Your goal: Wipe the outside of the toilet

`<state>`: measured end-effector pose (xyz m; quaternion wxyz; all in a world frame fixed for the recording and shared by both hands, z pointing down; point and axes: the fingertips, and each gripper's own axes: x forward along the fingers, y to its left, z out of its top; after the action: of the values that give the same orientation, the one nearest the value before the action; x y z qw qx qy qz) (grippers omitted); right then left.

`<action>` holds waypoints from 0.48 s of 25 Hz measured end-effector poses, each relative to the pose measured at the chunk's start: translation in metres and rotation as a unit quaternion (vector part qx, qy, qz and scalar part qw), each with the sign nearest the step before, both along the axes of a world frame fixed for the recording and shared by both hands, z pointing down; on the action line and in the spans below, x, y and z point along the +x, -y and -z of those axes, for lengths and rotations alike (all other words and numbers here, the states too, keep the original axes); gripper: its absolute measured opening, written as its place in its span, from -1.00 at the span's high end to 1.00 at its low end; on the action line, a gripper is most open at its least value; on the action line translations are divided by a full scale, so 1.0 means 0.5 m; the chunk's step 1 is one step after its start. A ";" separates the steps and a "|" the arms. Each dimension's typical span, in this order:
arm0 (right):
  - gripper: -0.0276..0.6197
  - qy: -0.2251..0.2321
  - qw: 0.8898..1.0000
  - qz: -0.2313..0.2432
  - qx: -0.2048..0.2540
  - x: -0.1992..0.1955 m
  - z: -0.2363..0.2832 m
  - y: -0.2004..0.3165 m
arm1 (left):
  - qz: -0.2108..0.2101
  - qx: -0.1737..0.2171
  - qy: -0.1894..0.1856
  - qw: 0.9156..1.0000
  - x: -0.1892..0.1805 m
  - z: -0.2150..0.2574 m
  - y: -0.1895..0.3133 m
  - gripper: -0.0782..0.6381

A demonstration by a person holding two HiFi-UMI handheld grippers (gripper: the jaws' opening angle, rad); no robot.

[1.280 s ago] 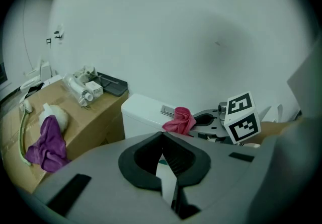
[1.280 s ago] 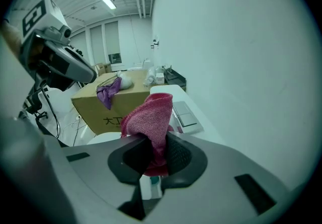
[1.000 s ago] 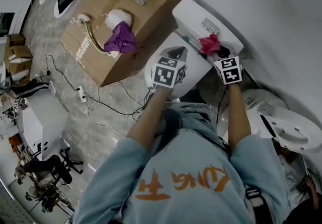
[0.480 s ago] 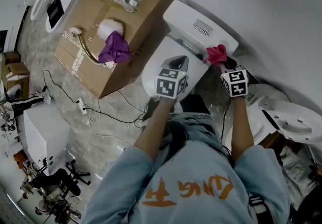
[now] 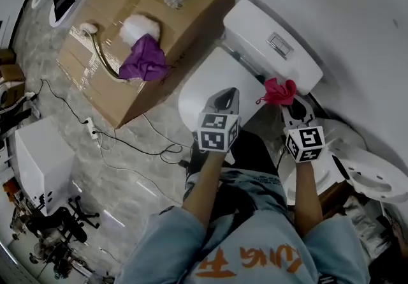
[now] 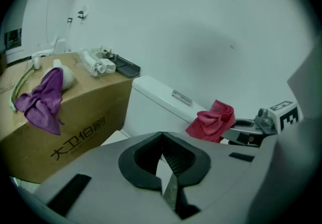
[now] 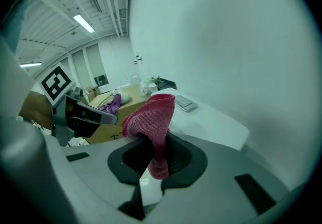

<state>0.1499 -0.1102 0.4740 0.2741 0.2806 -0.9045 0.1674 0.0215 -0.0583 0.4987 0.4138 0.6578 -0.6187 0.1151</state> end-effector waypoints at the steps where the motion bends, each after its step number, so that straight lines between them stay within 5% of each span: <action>1: 0.71 0.006 1.000 0.016 0.003 -0.027 -0.004 -0.010 | 0.003 0.002 0.002 1.000 -0.013 -0.015 -0.003 0.71; 6: 0.71 0.031 0.998 0.059 0.003 -0.131 -0.048 -0.038 | 0.021 0.017 0.009 1.000 -0.066 -0.084 -0.017 0.71; 12: 0.71 0.063 0.995 0.077 -0.012 -0.242 -0.110 -0.040 | -0.009 0.043 0.026 0.999 -0.093 -0.162 -0.003 0.71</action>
<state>0.0287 -0.0902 0.5288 0.2320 0.1962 -0.9367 0.1742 -0.0251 -0.0567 0.5796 0.3681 0.6771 -0.6278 0.1092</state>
